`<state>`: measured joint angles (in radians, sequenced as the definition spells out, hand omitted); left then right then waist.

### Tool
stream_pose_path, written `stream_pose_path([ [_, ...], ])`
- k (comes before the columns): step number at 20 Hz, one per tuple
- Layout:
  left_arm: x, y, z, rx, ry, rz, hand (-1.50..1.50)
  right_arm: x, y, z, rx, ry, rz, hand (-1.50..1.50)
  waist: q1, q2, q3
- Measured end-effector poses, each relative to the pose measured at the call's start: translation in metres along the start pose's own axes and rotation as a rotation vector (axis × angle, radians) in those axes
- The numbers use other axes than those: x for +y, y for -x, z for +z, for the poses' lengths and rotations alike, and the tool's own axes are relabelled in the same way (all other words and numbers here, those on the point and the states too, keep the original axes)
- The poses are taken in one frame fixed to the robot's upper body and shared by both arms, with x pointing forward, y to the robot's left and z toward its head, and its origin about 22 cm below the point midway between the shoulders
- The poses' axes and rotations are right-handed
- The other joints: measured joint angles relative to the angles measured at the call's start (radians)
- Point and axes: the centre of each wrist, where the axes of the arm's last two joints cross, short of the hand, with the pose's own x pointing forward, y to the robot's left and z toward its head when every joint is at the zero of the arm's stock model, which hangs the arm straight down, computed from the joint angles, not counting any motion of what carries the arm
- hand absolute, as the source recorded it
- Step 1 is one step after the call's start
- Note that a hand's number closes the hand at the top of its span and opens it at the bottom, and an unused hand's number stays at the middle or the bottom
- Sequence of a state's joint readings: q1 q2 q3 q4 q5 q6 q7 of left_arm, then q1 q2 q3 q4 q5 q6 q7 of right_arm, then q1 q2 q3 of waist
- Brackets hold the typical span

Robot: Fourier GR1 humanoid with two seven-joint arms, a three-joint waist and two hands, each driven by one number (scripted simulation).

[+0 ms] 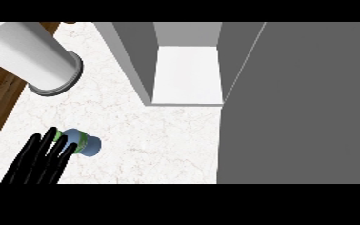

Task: Pick up the bottled water, place it into the cabinet and close the cabinet

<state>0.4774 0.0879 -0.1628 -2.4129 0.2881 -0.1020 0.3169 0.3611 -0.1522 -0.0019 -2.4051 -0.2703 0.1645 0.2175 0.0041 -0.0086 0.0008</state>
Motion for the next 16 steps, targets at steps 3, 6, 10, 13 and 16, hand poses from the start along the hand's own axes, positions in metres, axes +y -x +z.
stream_pose_path([
  [3, -0.001, 0.001, 0.002, 0.013, -0.01, 0.001, -1.5, 0.0, 0.002, 0.005, 0.009, 0.006, -0.011, -1.5, -0.002, -0.002, 0.0],
  [6, -0.001, 0.001, 0.005, 0.026, -0.017, -0.005, -1.5, -0.001, 0.002, 0.006, 0.002, 0.011, -0.01, -1.5, -0.001, -0.003, 0.0],
  [10, 0.002, 0.002, 0.01, 0.04, -0.027, -0.02, -1.5, -0.004, 0.002, 0.009, 0.007, 0.017, -0.003, -1.5, 0.001, -0.003, 0.0],
  [13, 0.002, 0.003, 0.012, 0.044, -0.046, -0.017, -1.5, -0.005, 0.003, 0.013, 0.014, 0.01, -0.006, -1.5, -0.003, -0.005, 0.0],
  [16, 0.003, 0.004, 0.013, 0.041, -0.072, -0.02, -1.5, -0.005, 0.004, 0.016, 0.014, 0.009, -0.008, -1.5, -0.003, -0.004, 0.0],
])
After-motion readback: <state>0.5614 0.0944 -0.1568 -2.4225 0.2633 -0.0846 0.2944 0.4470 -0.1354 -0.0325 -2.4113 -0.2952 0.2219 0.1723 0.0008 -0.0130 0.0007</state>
